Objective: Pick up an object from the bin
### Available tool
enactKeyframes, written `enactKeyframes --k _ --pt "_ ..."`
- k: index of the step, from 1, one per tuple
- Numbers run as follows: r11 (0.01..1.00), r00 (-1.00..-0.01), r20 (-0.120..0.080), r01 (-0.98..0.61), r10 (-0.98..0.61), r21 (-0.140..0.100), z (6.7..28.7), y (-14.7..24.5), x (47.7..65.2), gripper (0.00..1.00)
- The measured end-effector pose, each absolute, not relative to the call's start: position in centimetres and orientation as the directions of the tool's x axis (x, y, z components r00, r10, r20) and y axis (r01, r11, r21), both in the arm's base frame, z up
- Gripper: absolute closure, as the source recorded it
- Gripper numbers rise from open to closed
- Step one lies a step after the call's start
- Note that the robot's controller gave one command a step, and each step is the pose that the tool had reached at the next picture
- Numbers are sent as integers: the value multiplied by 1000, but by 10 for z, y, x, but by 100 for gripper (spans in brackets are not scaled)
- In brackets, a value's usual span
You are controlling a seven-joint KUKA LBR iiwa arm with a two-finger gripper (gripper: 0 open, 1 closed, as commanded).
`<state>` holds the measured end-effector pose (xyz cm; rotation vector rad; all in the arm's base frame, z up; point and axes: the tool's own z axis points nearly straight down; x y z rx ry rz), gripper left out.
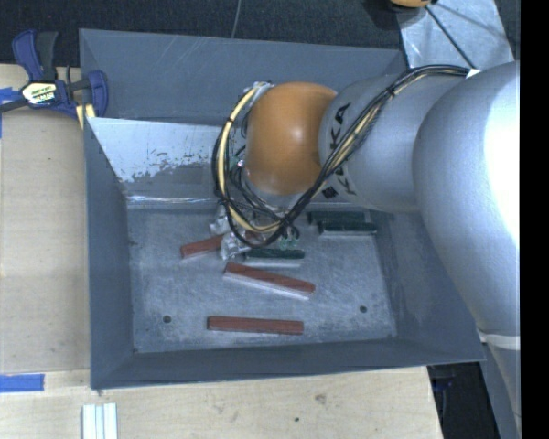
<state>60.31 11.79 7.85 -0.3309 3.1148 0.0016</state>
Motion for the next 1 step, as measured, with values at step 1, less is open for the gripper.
enactKeyframes --k 1 --pt "976 -976 -6 -217 -217 0 226 119 612 100"
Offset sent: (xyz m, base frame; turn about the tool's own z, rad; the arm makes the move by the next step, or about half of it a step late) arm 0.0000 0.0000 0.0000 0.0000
